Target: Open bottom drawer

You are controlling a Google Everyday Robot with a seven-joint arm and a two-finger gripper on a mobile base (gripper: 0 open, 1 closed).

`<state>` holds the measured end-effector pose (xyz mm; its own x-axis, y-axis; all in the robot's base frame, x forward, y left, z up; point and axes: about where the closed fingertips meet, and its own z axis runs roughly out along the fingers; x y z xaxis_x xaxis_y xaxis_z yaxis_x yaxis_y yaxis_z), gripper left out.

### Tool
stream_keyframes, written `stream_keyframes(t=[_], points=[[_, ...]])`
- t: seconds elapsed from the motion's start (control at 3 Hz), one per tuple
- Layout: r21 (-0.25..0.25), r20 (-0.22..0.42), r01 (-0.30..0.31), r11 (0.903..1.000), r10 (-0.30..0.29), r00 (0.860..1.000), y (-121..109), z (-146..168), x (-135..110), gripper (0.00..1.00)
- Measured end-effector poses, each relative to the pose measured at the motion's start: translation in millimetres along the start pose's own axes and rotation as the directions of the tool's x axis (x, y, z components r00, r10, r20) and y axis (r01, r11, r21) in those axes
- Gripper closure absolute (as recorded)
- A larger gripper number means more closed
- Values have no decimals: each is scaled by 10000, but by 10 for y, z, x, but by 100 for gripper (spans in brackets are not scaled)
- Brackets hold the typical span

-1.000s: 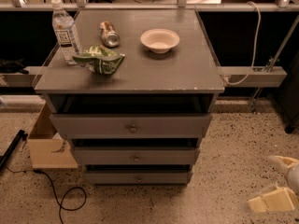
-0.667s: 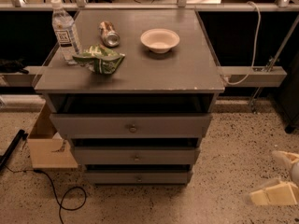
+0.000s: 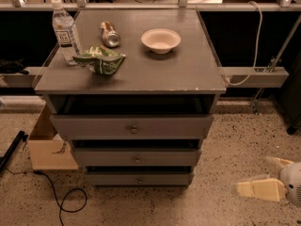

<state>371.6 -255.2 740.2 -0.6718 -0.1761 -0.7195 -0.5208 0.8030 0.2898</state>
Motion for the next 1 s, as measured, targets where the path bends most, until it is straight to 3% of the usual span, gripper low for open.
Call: stream_keyframes(t=[0.33, 0.67, 1.0], points=[[341, 226, -904, 9953, 897, 9957, 142, 263, 226, 0], [342, 225, -905, 9953, 897, 9957, 142, 264, 226, 0], [390, 17, -1060, 9936, 1060, 9944, 172, 480, 304, 0]])
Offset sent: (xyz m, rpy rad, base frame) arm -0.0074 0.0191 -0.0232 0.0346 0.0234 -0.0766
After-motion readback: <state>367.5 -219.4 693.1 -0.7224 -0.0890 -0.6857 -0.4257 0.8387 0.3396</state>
